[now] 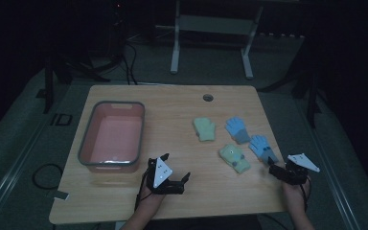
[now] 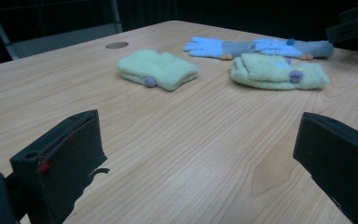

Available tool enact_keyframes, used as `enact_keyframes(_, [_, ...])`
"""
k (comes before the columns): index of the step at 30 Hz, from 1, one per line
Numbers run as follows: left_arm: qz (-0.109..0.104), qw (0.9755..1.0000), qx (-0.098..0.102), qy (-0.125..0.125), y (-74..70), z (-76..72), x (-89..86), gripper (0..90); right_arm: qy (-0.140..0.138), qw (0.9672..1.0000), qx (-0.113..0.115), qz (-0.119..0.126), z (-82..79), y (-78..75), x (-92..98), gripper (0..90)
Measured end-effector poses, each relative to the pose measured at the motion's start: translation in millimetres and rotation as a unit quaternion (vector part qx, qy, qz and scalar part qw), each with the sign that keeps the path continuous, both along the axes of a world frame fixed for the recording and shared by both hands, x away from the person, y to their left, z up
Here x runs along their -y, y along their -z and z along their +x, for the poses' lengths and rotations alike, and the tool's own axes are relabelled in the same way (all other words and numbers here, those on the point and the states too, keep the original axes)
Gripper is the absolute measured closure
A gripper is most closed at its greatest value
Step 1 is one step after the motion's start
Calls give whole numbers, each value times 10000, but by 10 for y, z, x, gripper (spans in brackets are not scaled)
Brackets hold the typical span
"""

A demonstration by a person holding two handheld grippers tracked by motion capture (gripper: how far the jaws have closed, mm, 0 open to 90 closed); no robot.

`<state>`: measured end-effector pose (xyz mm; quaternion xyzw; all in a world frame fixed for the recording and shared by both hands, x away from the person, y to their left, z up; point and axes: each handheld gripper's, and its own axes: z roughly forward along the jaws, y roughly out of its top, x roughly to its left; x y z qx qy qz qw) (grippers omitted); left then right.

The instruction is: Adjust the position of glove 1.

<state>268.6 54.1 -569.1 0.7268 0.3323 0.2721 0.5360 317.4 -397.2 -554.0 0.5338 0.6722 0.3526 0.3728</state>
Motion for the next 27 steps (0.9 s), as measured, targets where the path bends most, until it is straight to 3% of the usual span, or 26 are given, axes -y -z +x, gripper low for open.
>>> enact_keyframes(9, [16, 10000, 46, -30, 1, -7, 6, 18, 14, 9999, -159, -38, 30, 3, -9, 127])
enact_keyframes(16, [23, 10000, 33, 81, 1, 2, 1, 18, -27, 9989, -467, 96, 53, -17, 3, 117])
enact_keyframes(18, [-16, 9999, 37, 121, 2, 1, -9, 17, -44, 9980, -632, 31, 71, -20, -6, 115])
enact_keyframes(27, [15, 9999, 52, 150, 1, -4, -8, 17, 30, 9966, -820, -111, 58, -99, 3, 111])
